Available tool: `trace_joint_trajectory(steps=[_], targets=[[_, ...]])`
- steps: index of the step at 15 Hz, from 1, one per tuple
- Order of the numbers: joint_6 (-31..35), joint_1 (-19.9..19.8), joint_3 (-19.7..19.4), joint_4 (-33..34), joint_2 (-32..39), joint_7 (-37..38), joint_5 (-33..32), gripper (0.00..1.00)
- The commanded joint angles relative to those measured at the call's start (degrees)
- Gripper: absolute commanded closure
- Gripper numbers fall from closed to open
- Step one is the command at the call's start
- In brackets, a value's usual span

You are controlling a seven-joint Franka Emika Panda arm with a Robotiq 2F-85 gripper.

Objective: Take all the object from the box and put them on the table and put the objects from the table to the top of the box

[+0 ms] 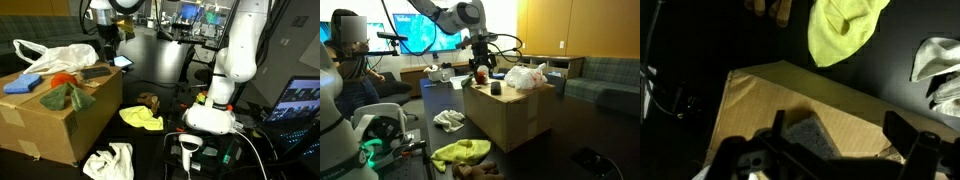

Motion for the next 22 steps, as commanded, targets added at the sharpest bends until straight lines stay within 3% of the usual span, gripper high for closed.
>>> trace_joint_trajectory(steps=[1, 5, 6, 12, 16, 20, 22], targets=[[0.85, 0.13, 0.7, 2.62, 1.55, -4.31, -3.63, 0.0], [3.37, 0.11, 0.97, 2.98, 1.98, -9.52, -6.08, 0.0], [5.16, -0.45, 0.49, 5.27, 4.91, -11.48, -6.78, 0.0], [14.06, -2.1, 0.02, 9.29, 10.72, -19.55, -4.57, 0.0], [16.06, -4.44, 1.51, 9.71, 12.1, -27.62, 3.64, 0.0], [12.83, -6.08, 2.8, 8.48, 10.29, -34.5, 12.66, 0.0], [11.45, -5.93, 2.58, 8.77, 10.35, -35.1, 13.92, 0.0]])
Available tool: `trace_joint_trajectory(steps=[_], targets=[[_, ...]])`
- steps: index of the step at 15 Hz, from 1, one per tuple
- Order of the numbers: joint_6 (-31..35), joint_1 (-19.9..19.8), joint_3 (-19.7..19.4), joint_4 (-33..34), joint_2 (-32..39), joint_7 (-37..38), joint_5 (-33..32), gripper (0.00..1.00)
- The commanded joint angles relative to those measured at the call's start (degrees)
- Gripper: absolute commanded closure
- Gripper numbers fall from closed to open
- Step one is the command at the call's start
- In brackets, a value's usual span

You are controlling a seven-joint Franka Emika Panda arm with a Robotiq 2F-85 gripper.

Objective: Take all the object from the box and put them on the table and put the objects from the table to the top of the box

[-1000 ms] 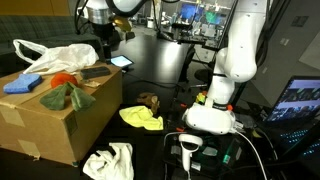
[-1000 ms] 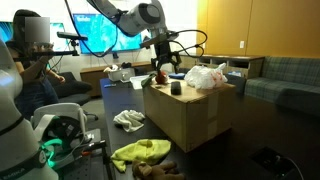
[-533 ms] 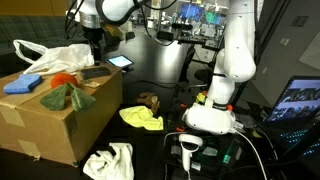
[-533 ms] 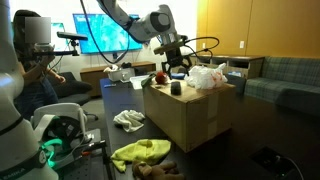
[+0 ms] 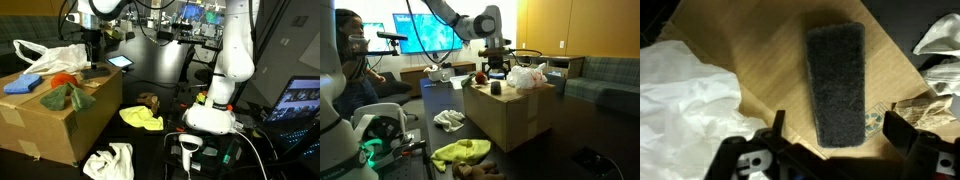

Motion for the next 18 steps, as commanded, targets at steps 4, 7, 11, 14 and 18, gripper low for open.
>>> trace_joint_trajectory(steps=[4, 7, 11, 14, 18], targets=[[-3.45, 0.0, -0.04, 1.75, 1.07, 0.23, 1.78, 0.0], [-2.32, 0.17, -0.56, 2.94, 3.46, 3.95, 1.34, 0.0], [-2.62, -0.15, -0.68, 5.06, 6.66, 6.02, 1.42, 0.0], [-2.97, -0.28, -0.72, 6.33, 8.44, 7.27, 1.43, 0.0], [-3.8, -0.32, -0.78, 6.07, 7.57, 8.48, 1.2, 0.29]])
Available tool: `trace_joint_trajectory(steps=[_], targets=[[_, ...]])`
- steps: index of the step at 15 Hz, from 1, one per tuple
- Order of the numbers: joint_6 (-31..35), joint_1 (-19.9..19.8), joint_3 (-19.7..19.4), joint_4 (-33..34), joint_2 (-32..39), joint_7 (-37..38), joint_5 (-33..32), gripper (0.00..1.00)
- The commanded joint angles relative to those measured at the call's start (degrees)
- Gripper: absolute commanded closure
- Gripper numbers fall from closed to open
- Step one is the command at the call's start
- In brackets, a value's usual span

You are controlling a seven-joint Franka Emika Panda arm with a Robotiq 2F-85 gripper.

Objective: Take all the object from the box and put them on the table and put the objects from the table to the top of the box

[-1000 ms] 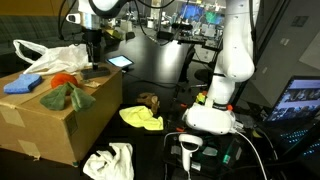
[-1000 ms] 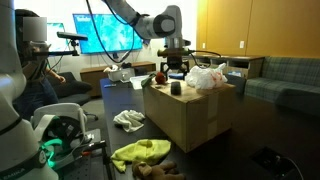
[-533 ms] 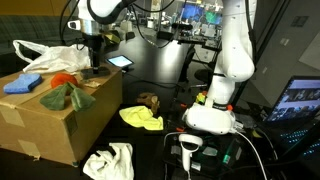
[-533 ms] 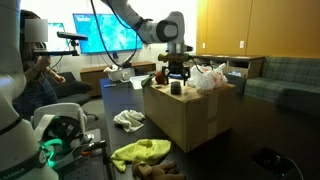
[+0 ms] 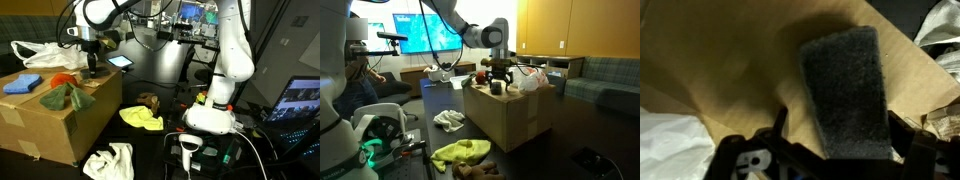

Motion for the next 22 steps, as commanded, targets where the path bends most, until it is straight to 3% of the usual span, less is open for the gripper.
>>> trace_joint_trajectory(steps=[1, 6, 14, 22], targets=[[-1.47, -0.1, 0.08, 1.14, -0.46, 1.32, -0.47, 0.3], [-3.03, 0.24, -0.12, -0.82, -4.11, 2.36, -1.17, 0.69], [-4.55, 0.36, -1.38, -7.05, -9.8, 11.78, -1.13, 0.69], [1.91, -2.73, -4.93, -20.15, -15.78, 23.09, 7.96, 0.69]])
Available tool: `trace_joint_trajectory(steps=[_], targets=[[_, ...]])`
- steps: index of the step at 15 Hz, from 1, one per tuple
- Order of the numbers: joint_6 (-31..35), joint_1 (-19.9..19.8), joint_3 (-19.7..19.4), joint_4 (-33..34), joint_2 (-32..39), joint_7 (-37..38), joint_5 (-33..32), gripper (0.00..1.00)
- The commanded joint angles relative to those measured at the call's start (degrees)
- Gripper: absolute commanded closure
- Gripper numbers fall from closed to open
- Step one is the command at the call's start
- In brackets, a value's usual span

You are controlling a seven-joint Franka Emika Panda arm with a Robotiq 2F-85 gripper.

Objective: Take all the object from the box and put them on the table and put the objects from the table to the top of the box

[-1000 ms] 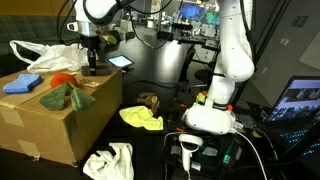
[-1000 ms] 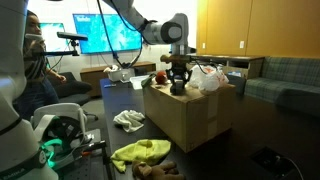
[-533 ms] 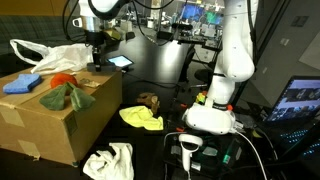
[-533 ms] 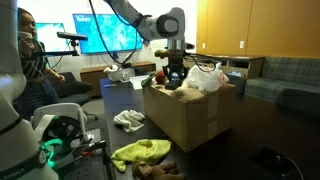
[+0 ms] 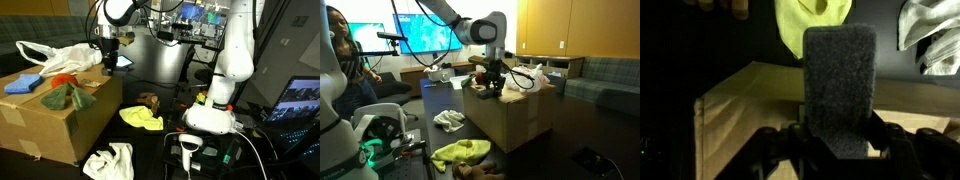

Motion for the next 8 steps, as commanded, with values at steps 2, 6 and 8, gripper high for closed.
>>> trace_joint_trajectory(steps=[2, 6, 8], targets=[[5.29, -2.23, -2.39, -8.49, -5.54, 5.15, 6.21, 0.69], [9.73, -4.3, -4.69, -13.08, -8.26, 6.56, 12.6, 0.69], [11.88, -5.18, -5.7, -14.98, -9.74, 6.0, 15.65, 0.69]])
